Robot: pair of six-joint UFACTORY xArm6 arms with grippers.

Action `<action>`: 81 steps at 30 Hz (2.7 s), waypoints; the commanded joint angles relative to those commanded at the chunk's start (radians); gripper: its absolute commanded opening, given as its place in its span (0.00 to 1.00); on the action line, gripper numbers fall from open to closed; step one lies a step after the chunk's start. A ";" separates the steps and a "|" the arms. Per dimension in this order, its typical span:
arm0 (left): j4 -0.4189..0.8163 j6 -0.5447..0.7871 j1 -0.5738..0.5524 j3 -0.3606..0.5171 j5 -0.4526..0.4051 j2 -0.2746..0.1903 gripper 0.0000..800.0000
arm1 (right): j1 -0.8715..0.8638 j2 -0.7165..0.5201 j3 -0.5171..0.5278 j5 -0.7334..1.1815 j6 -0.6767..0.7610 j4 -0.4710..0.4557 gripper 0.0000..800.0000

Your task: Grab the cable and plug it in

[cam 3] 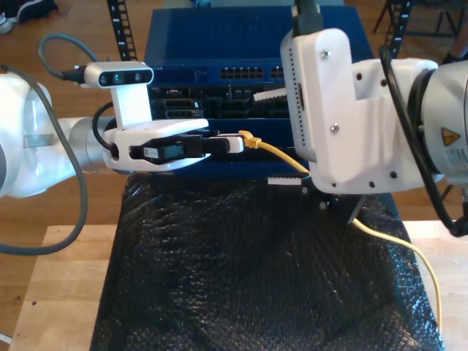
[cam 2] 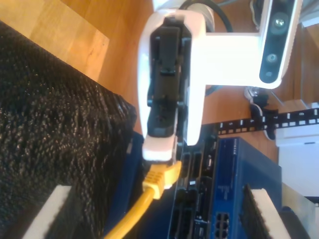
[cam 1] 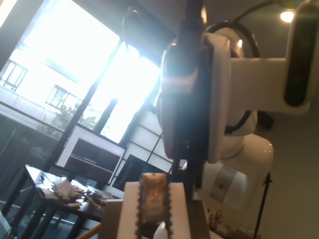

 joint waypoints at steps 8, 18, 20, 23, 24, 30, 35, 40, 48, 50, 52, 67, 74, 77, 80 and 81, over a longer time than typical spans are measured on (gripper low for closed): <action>-0.009 0.000 0.000 0.000 0.032 0.005 0.01 | 0.044 0.032 0.012 -0.046 0.002 0.000 0.79; -0.009 0.000 -0.002 0.000 0.049 0.005 0.01 | 0.046 0.025 0.014 -0.077 0.005 -0.002 0.74; -0.009 0.000 -0.002 0.000 0.049 0.005 0.01 | 0.046 0.023 0.014 -0.080 0.005 -0.002 0.70; -0.014 0.000 -0.002 0.000 0.064 0.015 0.01 | 0.048 0.020 0.014 -0.080 0.005 -0.002 0.67; -0.023 0.000 -0.002 -0.002 0.072 0.020 0.01 | 0.049 0.020 0.014 -0.080 0.005 0.000 0.67; -0.071 -0.009 -0.002 -0.002 0.101 0.034 0.01 | 0.057 0.018 0.014 -0.078 0.005 -0.002 0.67; -0.071 -0.011 -0.002 -0.002 0.101 0.035 0.01 | 0.071 0.017 0.014 -0.080 0.005 -0.002 0.65; -0.071 -0.014 -0.003 -0.002 0.101 0.035 0.01 | 0.072 0.017 0.014 -0.081 0.003 -0.002 0.62; -0.069 -0.015 -0.003 -0.003 0.103 0.034 0.01 | 0.072 0.018 0.023 -0.123 0.003 -0.002 0.53; -0.069 -0.015 -0.005 -0.005 0.103 0.032 0.01 | 0.071 0.017 0.029 -0.140 0.003 -0.002 0.52; -0.069 -0.015 -0.005 -0.005 0.103 0.032 0.01 | 0.072 0.017 0.029 -0.141 0.003 -0.002 0.51; -0.068 -0.015 -0.005 -0.005 0.104 0.031 0.01 | 0.071 0.017 0.031 -0.141 0.005 -0.002 0.37; -0.068 -0.017 -0.003 -0.006 0.104 0.031 0.01 | 0.071 0.017 0.031 -0.140 0.006 -0.002 0.36; -0.068 -0.017 -0.003 -0.008 0.104 0.029 0.01 | 0.071 0.017 0.031 -0.140 0.008 -0.002 0.34; -0.068 -0.026 -0.003 -0.017 0.104 0.029 0.01 | 0.071 0.017 0.031 -0.140 0.008 -0.002 0.31; -0.068 -0.026 -0.003 -0.017 0.104 0.029 0.01 | 0.071 0.017 0.031 -0.140 0.008 -0.002 0.31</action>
